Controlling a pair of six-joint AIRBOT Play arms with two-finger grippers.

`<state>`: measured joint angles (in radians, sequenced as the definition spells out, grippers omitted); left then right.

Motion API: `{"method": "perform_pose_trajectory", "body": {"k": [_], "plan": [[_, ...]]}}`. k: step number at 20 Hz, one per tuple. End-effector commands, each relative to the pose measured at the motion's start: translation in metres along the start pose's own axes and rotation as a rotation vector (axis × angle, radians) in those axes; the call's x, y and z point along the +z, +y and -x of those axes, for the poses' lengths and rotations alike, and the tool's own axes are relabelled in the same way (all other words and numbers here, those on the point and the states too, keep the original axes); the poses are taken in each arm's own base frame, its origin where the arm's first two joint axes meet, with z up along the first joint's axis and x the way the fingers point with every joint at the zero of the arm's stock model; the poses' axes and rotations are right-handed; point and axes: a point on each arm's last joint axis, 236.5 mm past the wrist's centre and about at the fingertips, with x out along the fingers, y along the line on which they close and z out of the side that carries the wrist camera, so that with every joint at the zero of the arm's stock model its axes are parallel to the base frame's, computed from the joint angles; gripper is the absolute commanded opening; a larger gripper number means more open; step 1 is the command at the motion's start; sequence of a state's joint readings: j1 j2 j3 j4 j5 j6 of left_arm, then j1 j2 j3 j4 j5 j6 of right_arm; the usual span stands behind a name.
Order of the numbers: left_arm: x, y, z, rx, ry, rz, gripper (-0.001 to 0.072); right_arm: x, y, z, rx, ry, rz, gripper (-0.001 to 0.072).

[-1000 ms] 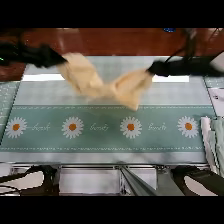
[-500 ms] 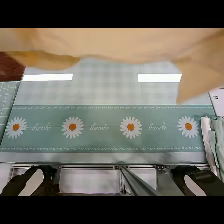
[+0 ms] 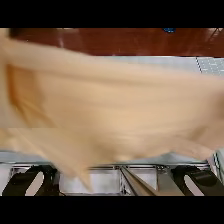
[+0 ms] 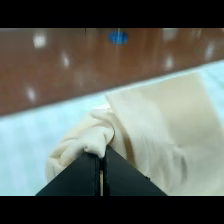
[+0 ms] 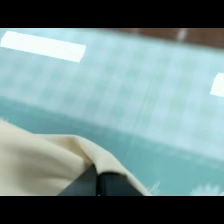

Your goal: Fold the shirts.

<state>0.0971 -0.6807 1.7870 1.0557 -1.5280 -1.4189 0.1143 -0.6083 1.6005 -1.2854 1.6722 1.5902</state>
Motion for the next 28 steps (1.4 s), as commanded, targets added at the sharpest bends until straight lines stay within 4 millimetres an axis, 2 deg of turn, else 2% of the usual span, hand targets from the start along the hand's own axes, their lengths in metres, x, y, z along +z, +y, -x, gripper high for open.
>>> {"method": "perform_pose_trajectory", "body": {"k": [1, 3, 5, 8, 9, 11, 13, 14, 15, 16, 17, 19, 21, 22, 23, 24, 25, 26, 28], "plan": [[-0.087, 0.019, -0.058, -0.045, 0.293, 0.130, 0.0027, -0.063, -0.002, -0.088, 0.102, 0.217, -0.081, 0.0018], [-0.135, 0.042, -0.108, -0.042, 0.395, 0.214, 0.0027, -0.087, -0.023, -0.155, 0.087, 0.260, -0.157, 0.0017], [-0.169, 0.073, -0.163, -0.009, 0.395, 0.262, 0.0027, -0.101, -0.048, -0.217, 0.045, 0.282, -0.223, 0.0017], [-0.207, 0.123, -0.238, 0.076, 0.384, 0.365, 0.0027, -0.092, -0.075, -0.293, 0.019, 0.290, -0.257, 0.0017], [-0.215, 0.134, -0.258, 0.087, 0.391, 0.396, 0.0027, -0.088, -0.085, -0.318, 0.006, 0.305, -0.270, 0.0018], [-0.231, 0.150, -0.296, 0.089, 0.411, 0.467, 0.0027, -0.081, -0.100, -0.364, -0.004, 0.342, -0.289, 0.0019], [-0.240, 0.157, -0.328, 0.067, 0.433, 0.536, 0.0029, -0.068, -0.111, -0.403, -0.009, 0.360, -0.314, 0.0019], [-0.241, 0.159, -0.340, 0.053, 0.447, 0.560, 0.0069, -0.059, -0.117, -0.418, -0.013, 0.360, -0.344, 0.0056], [-0.241, 0.161, -0.348, 0.043, 0.466, 0.581, 0.0225, -0.048, -0.121, -0.429, -0.007, 0.353, -0.389, 0.0253], [-0.238, 0.162, -0.352, 0.032, 0.486, 0.593, 0.0507, -0.037, -0.126, -0.432, 0.008, 0.349, -0.410, 0.0423], [-0.236, 0.166, -0.350, 0.019, 0.520, 0.587, 0.0506, -0.028, -0.135, -0.424, 0.007, 0.355, -0.418, 0.0413], [-0.234, 0.187, -0.323, 0.044, 0.617, 0.533, 0.0506, -0.022, -0.172, -0.384, -0.053, 0.400, -0.389, 0.0413], [-0.248, 0.228, -0.275, 0.170, 0.734, 0.559, 0.0506, -0.037, -0.219, -0.321, -0.187, 0.482, -0.392, 0.0409], [-0.260, 0.243, -0.252, 0.217, 0.764, 0.623, 0.0506, -0.051, -0.238, -0.291, -0.259, 0.523, -0.416, 0.0409], [-0.274, 0.250, -0.234, 0.249, 0.765, 0.724, 0.0506, -0.069, -0.249, -0.265, -0.311, 0.549, -0.461, 0.0409], [-0.296, 0.248, -0.214, 0.256, 0.778, 0.799, 0.0506, -0.088, -0.251, -0.249, -0.332, 0.553, -0.509, 0.0409], [-0.327, 0.243, -0.194, 0.272, 0.799, 0.866, 0.0506, -0.113, -0.246, -0.240, -0.338, 0.540, -0.555, 0.0409], [-0.356, 0.238, -0.178, 0.300, 0.796, 0.944, 0.0506, -0.136, -0.233, -0.239, -0.315, 0.510, -0.602, 0.0409], [-0.398, 0.210, -0.167, 0.237, 0.708, 1.123, 0.0506, -0.172, -0.172, -0.248, -0.113, 0.432, -0.641, 0.0409]]}}
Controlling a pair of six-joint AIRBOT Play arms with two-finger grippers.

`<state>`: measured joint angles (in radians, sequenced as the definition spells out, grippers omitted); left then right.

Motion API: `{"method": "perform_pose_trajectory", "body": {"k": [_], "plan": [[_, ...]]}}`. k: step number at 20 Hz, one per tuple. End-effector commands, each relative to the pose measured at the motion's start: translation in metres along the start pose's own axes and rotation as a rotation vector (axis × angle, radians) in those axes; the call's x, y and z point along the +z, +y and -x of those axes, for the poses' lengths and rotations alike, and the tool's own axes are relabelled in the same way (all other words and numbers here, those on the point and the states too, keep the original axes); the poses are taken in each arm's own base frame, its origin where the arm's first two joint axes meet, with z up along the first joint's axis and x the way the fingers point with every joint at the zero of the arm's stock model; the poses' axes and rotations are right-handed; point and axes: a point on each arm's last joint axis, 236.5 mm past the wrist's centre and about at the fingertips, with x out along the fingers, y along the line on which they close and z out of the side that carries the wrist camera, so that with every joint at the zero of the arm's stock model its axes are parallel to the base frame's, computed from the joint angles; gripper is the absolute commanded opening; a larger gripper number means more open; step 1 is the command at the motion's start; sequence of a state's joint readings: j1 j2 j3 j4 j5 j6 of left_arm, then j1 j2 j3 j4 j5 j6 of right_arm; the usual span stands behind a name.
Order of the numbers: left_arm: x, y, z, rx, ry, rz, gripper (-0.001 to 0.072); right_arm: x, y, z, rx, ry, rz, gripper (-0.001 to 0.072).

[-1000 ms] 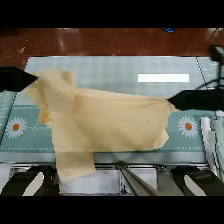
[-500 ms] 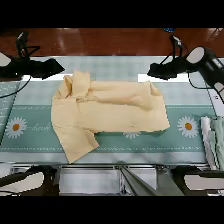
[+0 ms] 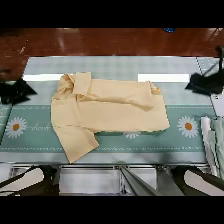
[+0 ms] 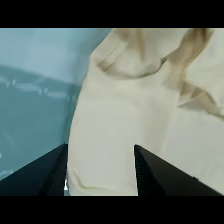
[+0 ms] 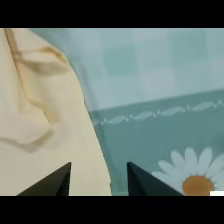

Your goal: Fold the shirts.

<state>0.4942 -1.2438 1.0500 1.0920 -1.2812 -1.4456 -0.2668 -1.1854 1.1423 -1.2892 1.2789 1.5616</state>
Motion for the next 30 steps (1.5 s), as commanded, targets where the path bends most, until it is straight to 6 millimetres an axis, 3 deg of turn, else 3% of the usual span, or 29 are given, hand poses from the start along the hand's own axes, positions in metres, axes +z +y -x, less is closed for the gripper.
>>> {"method": "perform_pose_trajectory", "body": {"k": [1, 4, 7, 11, 13, 15, 17, 18, 19, 20, 21, 23, 26, 30], "plan": [[-0.074, 0.032, -0.030, -0.174, 0.014, 0.251, 0.0506, -0.088, 0.029, -0.019, 0.236, -0.024, -0.058, 0.0409], [-0.120, 0.044, -0.059, -0.220, 0.084, 0.369, 0.0506, -0.134, 0.044, -0.025, 0.322, -0.048, -0.107, 0.0409], [-0.123, 0.047, -0.065, -0.215, 0.078, 0.299, 0.0506, -0.147, 0.047, -0.019, 0.333, -0.060, -0.084, 0.0409], [-0.122, 0.051, -0.081, -0.190, 0.096, 0.298, 0.0506, -0.140, 0.047, -0.017, 0.331, -0.090, -0.115, 0.0409], [-0.129, 0.044, -0.096, -0.176, 0.138, 0.260, 0.0506, -0.123, 0.049, -0.013, 0.349, -0.155, -0.153, 0.0409], [-0.131, 0.033, -0.107, -0.168, 0.156, 0.213, 0.0505, -0.105, 0.041, -0.006, 0.332, -0.223, -0.175, 0.0409], [-0.126, 0.021, -0.111, -0.163, 0.147, 0.191, 0.0490, -0.101, 0.016, -0.003, 0.272, -0.238, -0.216, 0.0409], [-0.125, 0.016, -0.111, -0.165, 0.149, 0.167, 0.0358, -0.108, -0.007, -0.007, 0.197, -0.216, -0.234, 0.0409], [-0.123, 0.011, -0.109, -0.171, 0.154, 0.144, 0.0076, -0.121, -0.034, -0.010, 0.106, -0.171, -0.264, 0.0409], [-0.120, 0.007, -0.108, -0.175, 0.153, 0.119, 0.0028, -0.142, -0.057, -0.014, 0.031, -0.104, -0.313, 0.0409], [-0.116, 0.004, -0.106, -0.179, 0.147, 0.104, 0.0027, -0.160, -0.063, -0.020, 0.021, -0.041, -0.349, 0.0409], [-0.110, 0.000, -0.103, -0.183, 0.137, 0.090, 0.0027, -0.185, -0.045, -0.038, 0.111, 0.041, -0.381, 0.0409], [-0.110, -0.002, -0.102, -0.191, 0.138, 0.095, 0.0027, -0.185, -0.010, -0.062, 0.268, 0.030, -0.451, 0.0408], [-0.110, -0.002, -0.102, -0.193, 0.142, 0.094, 0.0028, -0.185, -0.010, -0.088, 0.264, 0.098, -0.489, 0.0409]]}}
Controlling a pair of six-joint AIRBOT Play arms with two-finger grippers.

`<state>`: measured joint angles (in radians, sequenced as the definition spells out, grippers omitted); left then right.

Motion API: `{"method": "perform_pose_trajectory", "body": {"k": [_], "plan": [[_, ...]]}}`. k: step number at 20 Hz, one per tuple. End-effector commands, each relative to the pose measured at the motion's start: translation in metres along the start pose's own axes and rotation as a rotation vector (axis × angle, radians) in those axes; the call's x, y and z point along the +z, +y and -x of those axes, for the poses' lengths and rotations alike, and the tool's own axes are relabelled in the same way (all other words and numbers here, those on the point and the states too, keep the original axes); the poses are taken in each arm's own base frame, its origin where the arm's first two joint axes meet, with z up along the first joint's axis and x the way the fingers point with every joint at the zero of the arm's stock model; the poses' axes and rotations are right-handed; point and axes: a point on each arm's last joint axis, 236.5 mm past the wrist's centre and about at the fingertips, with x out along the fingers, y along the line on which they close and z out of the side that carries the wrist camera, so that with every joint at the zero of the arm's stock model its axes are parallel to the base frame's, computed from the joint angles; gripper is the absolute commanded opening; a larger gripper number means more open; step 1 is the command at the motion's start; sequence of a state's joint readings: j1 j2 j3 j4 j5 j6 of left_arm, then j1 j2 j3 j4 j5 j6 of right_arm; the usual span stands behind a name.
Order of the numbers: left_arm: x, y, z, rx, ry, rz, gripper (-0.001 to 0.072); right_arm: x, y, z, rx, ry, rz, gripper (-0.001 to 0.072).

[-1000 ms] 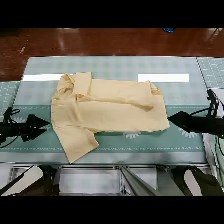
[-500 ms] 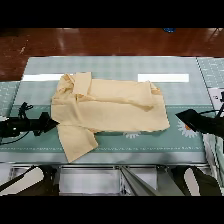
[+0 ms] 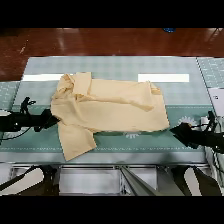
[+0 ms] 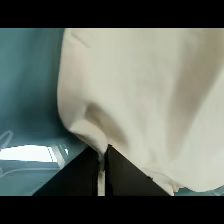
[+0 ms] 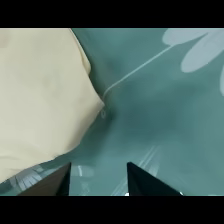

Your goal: Fold the shirts.

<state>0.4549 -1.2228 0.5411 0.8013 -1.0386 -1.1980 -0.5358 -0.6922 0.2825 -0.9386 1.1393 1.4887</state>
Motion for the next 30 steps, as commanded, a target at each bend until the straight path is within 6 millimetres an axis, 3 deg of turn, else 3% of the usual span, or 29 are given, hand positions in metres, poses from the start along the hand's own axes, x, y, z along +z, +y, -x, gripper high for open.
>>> {"method": "perform_pose_trajectory", "body": {"k": [1, 4, 6, 7, 8, 9, 10, 12, 14, 16, 18, 20, 21, 23, 25, 30], "plan": [[-0.001, -0.004, 0.000, -0.011, 0.006, -0.001, 0.0028, 0.001, 0.002, -0.027, 0.029, 0.042, -0.048, 0.0408], [-0.001, -0.004, 0.000, -0.011, 0.005, 0.001, 0.0028, 0.029, 0.006, -0.046, 0.038, 0.001, -0.054, 0.0408], [-0.003, -0.006, -0.002, -0.011, 0.013, -0.010, 0.0028, 0.033, 0.016, -0.060, 0.045, 0.058, -0.039, 0.0407], [-0.004, -0.008, -0.003, -0.011, 0.017, -0.018, 0.0028, 0.036, 0.028, -0.066, 0.057, 0.083, -0.019, 0.0356], [-0.003, -0.013, -0.004, -0.022, 0.015, -0.020, 0.0027, 0.040, 0.042, -0.071, 0.073, 0.099, 0.018, 0.0211], [0.002, -0.022, -0.002, -0.049, 0.001, -0.015, 0.0027, 0.043, 0.065, -0.072, 0.108, 0.115, 0.096, 0.0016], [0.012, -0.039, 0.005, -0.102, -0.022, -0.008, 0.0027, 0.046, 0.092, -0.069, 0.144, 0.124, 0.175, 0.0019], [0.046, -0.101, 0.040, -0.271, -0.098, -0.040, 0.0027, 0.065, 0.156, -0.043, 0.214, 0.096, 0.346, 0.0018], [0.082, -0.174, 0.106, -0.411, -0.234, -0.175, 0.0027, 0.097, 0.232, 0.019, 0.284, -0.024, 0.512, 0.0018], [0.104, -0.245, 0.193, -0.471, -0.449, -0.393, 0.0027, 0.128, 0.301, 0.110, 0.319, -0.239, 0.662, 0.0018], [0.104, -0.308, 0.288, -0.486, -0.698, -0.583, 0.0027, 0.141, 0.354, 0.219, 0.336, -0.484, 0.781, 0.0018], [0.077, -0.354, 0.372, -0.492, -0.906, -0.738, 0.0027, 0.123, 0.381, 0.315, 0.339, -0.661, 0.890, 0.0018], [0.056, -0.370, 0.408, -0.479, -0.992, -0.814, 0.0027, 0.109, 0.384, 0.350, 0.320, -0.728, 0.931, 0.0017], [0.018, -0.383, 0.459, -0.398, -1.141, -0.910, 0.0027, 0.076, 0.379, 0.404, 0.286, -0.863, 0.986, 0.0018], [-0.020, -0.380, 0.495, -0.266, -1.284, -0.949, 0.0027, 0.043, 0.358, 0.437, 0.234, -0.955, 1.000, 0.0018], [-0.108, -0.345, 0.520, 0.029, -1.429, -0.976, 0.0027, -0.019, 0.281, 0.476, 0.061, -1.083, 0.946, 0.0018]]}}
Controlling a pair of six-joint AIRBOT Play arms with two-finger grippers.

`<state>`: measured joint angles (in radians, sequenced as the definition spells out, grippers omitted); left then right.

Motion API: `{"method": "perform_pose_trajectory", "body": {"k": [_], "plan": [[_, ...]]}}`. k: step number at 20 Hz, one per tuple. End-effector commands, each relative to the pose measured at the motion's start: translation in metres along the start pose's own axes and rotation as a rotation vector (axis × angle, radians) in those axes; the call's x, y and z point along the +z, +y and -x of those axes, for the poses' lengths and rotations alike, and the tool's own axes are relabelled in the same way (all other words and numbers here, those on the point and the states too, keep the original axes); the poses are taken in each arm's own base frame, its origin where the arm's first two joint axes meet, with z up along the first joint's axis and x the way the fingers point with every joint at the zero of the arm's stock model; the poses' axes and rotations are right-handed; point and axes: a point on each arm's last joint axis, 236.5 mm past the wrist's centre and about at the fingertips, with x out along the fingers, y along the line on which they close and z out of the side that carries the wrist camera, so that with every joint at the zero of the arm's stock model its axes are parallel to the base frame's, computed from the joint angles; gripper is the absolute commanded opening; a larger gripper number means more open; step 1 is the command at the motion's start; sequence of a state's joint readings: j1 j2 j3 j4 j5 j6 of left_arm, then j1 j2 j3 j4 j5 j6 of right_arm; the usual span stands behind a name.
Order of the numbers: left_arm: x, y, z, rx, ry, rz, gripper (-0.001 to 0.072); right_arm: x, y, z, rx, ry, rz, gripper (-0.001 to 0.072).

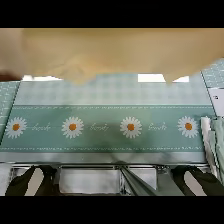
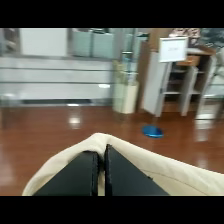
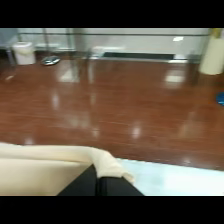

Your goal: Fold the shirts.

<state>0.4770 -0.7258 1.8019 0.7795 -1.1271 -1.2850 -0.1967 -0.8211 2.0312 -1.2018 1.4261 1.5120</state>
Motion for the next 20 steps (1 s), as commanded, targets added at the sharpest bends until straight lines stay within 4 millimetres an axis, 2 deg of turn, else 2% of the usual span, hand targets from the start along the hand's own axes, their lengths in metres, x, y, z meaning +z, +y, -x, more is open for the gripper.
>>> {"method": "perform_pose_trajectory", "body": {"k": [1, 2, 4, 5, 7, 9, 12, 14, 17, 19, 20], "plan": [[0.016, -0.004, 0.078, 0.192, -0.045, -0.149, 0.0027, -0.020, -0.014, 0.074, -0.173, -0.022, 0.023, 0.0018], [0.017, -0.004, 0.096, 0.204, -0.054, -0.168, 0.0027, -0.026, -0.017, 0.087, -0.208, -0.022, 0.015, 0.0018], [0.010, 0.001, 0.121, 0.201, -0.032, -0.165, 0.0027, -0.036, -0.020, 0.098, -0.235, -0.015, 0.007, 0.0018], [0.000, 0.006, 0.125, 0.192, 0.009, -0.143, 0.0027, -0.044, -0.021, 0.096, -0.234, 0.013, 0.000, 0.0018], [-0.032, 0.013, 0.116, 0.170, 0.131, -0.115, 0.0027, -0.071, -0.021, 0.079, -0.210, 0.125, -0.026, 0.0018], [-0.073, 0.021, 0.090, 0.167, 0.259, -0.092, 0.0027, -0.102, -0.016, 0.051, -0.146, 0.235, -0.061, 0.0018], [-0.156, 0.035, 0.041, 0.184, 0.478, -0.018, 0.0028, -0.148, -0.005, -0.003, -0.017, 0.356, -0.142, 0.0018], [-0.216, 0.044, 0.003, 0.195, 0.607, 0.017, 0.0028, -0.182, -0.008, -0.046, 0.034, 0.415, -0.201, 0.0018], [-0.294, 0.057, -0.053, 0.211, 0.736, 0.066, 0.0028, -0.242, -0.037, -0.117, 0.016, 0.528, -0.263, 0.0018], [-0.334, 0.067, -0.095, 0.218, 0.785, 0.076, 0.0028, -0.271, -0.058, -0.166, 0.003, 0.584, -0.288, 0.0018], [-0.352, 0.073, -0.121, 0.222, 0.789, 0.079, 0.0028, -0.286, -0.071, -0.198, -0.002, 0.596, -0.303, 0.0018]]}}
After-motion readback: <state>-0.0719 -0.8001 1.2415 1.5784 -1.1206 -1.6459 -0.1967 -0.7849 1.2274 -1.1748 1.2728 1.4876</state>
